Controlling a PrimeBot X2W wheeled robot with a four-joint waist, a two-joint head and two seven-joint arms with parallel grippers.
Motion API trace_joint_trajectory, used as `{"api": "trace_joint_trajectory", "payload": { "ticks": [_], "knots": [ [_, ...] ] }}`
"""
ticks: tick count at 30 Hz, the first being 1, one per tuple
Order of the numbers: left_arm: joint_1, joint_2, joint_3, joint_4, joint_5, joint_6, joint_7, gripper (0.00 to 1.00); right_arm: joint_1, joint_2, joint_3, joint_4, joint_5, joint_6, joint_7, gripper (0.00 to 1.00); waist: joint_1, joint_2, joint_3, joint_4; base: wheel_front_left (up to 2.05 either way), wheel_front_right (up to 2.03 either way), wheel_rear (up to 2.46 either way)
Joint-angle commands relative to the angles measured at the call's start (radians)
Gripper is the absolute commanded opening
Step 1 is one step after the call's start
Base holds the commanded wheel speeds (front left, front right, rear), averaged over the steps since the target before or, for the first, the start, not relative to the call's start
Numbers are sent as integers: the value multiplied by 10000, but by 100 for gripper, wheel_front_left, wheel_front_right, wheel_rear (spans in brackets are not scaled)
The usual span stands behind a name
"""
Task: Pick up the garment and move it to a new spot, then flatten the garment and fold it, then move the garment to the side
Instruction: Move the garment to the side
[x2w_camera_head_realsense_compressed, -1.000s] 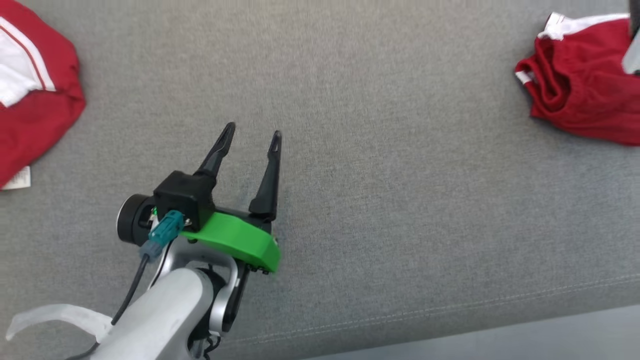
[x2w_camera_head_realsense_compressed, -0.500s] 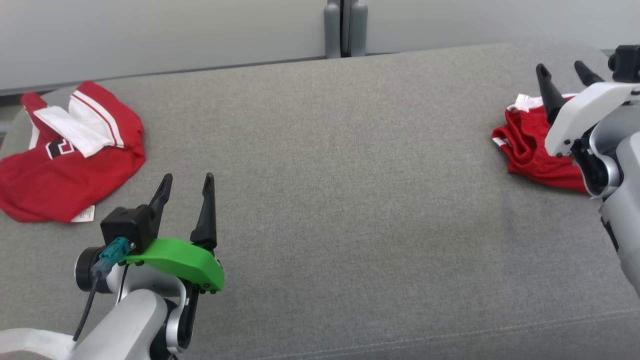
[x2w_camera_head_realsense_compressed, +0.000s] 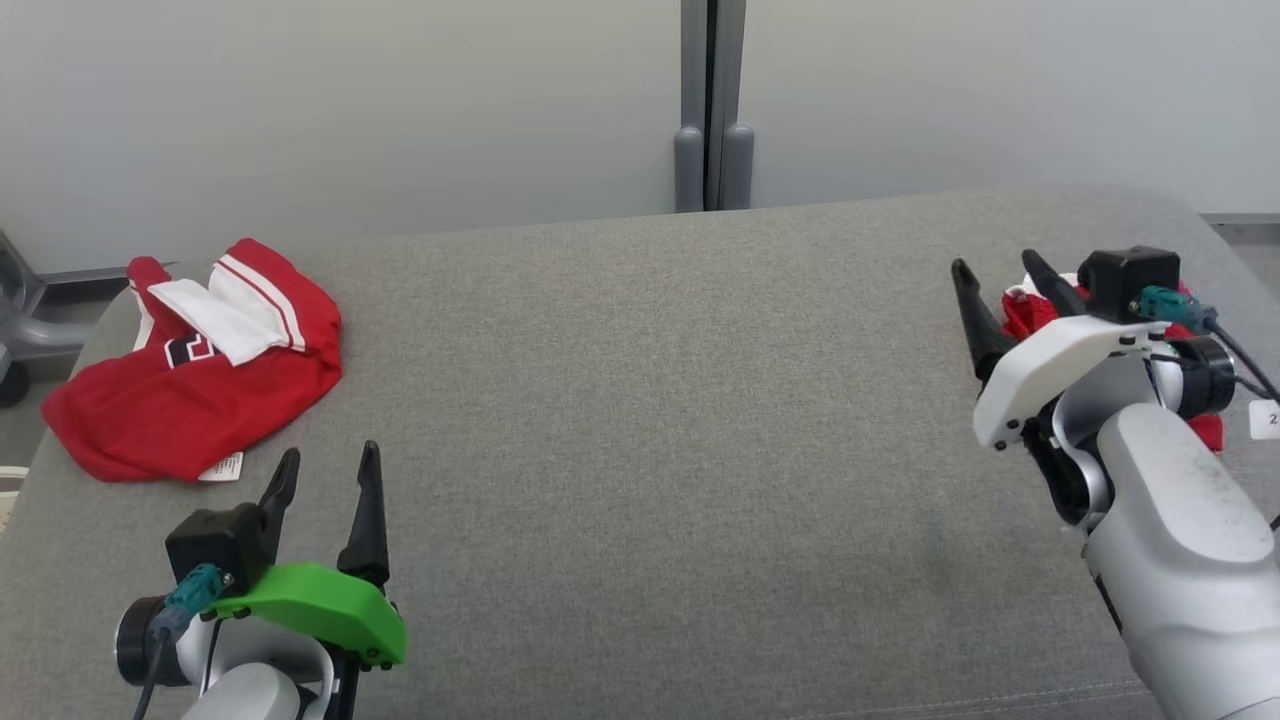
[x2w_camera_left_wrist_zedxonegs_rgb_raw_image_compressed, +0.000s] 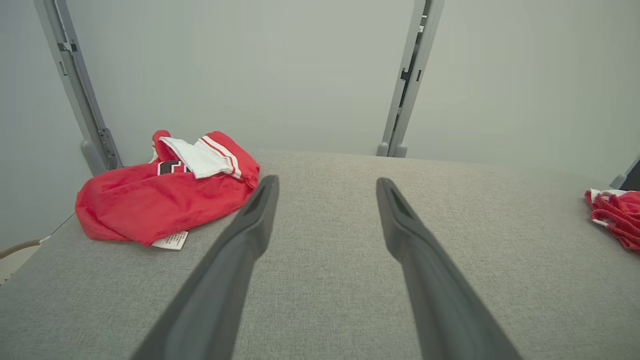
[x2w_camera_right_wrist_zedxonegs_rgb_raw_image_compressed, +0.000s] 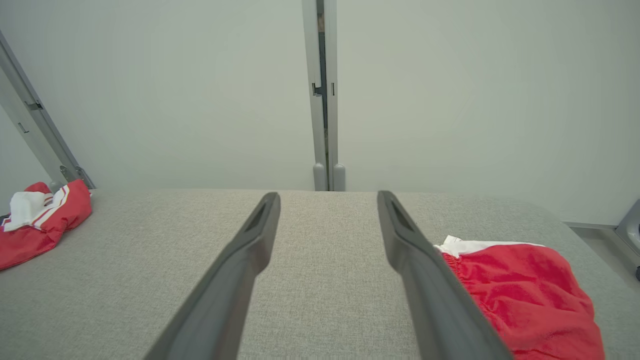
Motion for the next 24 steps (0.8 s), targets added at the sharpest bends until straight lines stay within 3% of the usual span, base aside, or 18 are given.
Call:
{"api": "trace_joint_trajectory", "payload": {
  "ticks": [1, 11, 17, 24],
  "knots": [
    [230, -6, 87, 16, -10, -36, -86, 100, 316, 170, -90, -140, -226, 0, -103, 100, 1, 0, -68, 16, 0, 0, 0],
    [862, 211, 356, 163, 88, -377, -218, 100, 2079, 1373, -1137, -1560, -1250, 0, -111, 100, 1, 0, -228, -21, 0, 0, 0],
    [1111, 467, 524, 215, 66, -866, -245, 100, 3084, 1799, -1414, -2746, -1706, 0, 221, 100, 1, 0, -276, 8, 0, 0, 0],
    [1252, 614, 946, 182, 196, -958, -243, 100, 3806, 2062, -1513, -3723, -1916, 0, 531, 100, 1, 0, -305, 104, 0, 0, 0]
  ]
}}
